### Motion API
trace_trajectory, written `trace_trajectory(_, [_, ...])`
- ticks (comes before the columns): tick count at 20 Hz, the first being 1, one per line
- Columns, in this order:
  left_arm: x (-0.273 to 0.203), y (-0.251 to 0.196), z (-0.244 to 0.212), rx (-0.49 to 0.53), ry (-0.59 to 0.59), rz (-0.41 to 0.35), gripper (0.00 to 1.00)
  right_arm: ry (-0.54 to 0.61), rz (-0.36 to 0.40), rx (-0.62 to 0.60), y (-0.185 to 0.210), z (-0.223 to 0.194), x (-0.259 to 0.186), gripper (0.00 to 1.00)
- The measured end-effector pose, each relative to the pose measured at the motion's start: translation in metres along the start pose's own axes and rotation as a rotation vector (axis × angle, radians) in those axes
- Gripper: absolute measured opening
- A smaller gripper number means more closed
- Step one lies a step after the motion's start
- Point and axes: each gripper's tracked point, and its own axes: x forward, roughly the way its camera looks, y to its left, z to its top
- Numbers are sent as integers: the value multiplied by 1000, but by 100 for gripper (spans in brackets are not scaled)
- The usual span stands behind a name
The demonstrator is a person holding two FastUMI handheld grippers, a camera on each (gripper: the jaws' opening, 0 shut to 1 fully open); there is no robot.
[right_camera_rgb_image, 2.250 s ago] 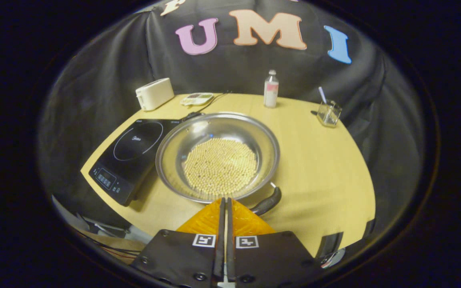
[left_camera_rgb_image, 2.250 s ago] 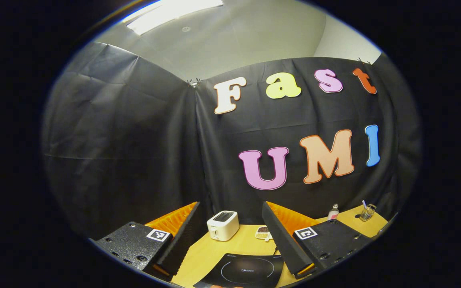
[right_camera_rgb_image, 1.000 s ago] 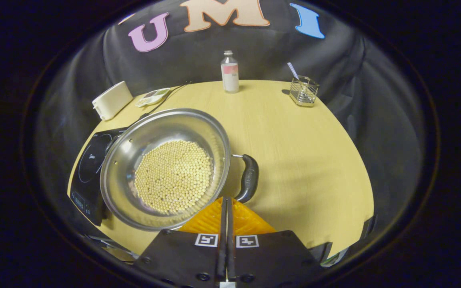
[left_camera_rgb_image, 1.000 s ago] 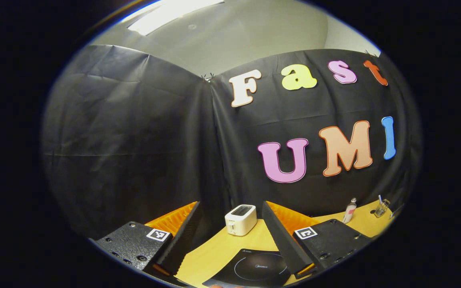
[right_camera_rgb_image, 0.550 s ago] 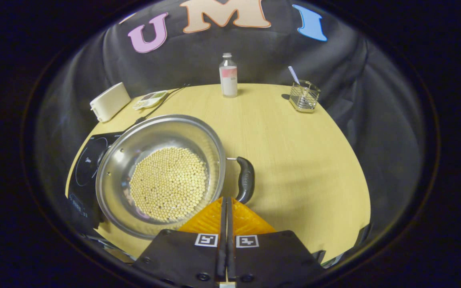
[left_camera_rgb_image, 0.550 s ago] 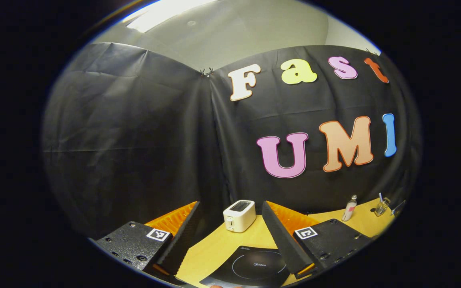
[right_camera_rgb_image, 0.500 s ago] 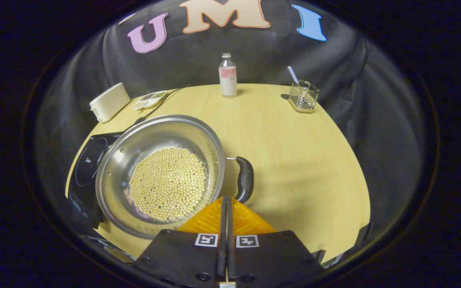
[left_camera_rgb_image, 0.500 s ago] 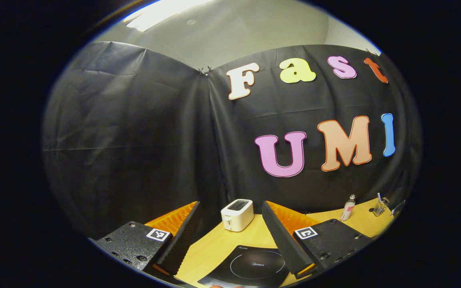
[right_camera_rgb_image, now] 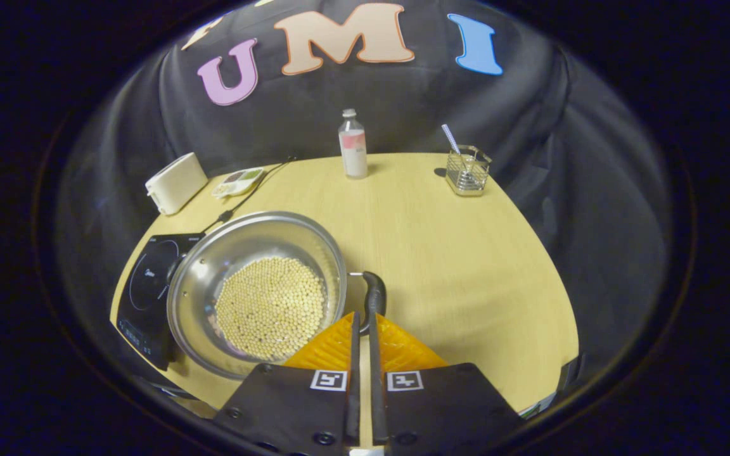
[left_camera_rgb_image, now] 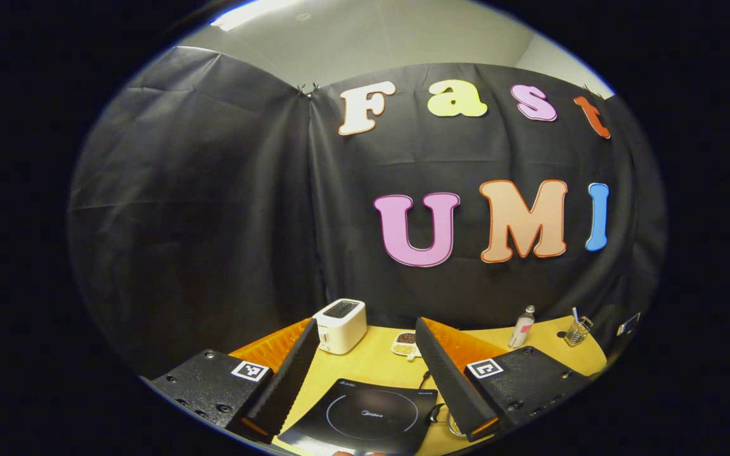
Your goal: First push the handle of the pot to place it horizontally, then grasp the pot with both hands and set it on the induction cooktop.
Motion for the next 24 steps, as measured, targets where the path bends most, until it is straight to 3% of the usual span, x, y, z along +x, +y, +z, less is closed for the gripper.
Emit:
trace_trajectory(4, [16,-26,-20,-8,51,-78,98,-32,16,45,6,14,-2,20])
trace_trajectory(7, [26,-48,-45,3,109,-154,100,-54,28,62,7,22,-3,40])
trace_trajectory(8, [29,-54,-52,2,131,-174,98,-58,38,70,10,25,-4,50])
trace_trajectory(9, [31,-62,-64,-3,157,-195,98,-60,40,75,10,26,-3,70])
trace_trajectory(11, [37,-78,-89,-18,225,-246,98,-65,33,79,8,27,-1,95])
trace_trajectory(12, [38,-86,-105,-27,262,-265,98,-65,28,81,7,28,-1,100])
trace_trajectory(13, [40,-93,-119,-38,302,-283,98,-64,24,84,6,28,0,95])
trace_trajectory(14, [42,-102,-134,-49,344,-310,98,-63,22,88,5,28,0,99])
trace_trajectory(20, [50,-131,-221,-78,584,-379,98,-61,-5,109,-6,26,-1,99])
trace_trajectory(21, [51,-133,-235,-69,625,-384,98,-61,-13,115,-8,25,-2,94])
trace_trajectory(24, [54,-141,-274,-51,732,-402,98,-65,-36,131,-18,18,-10,99])
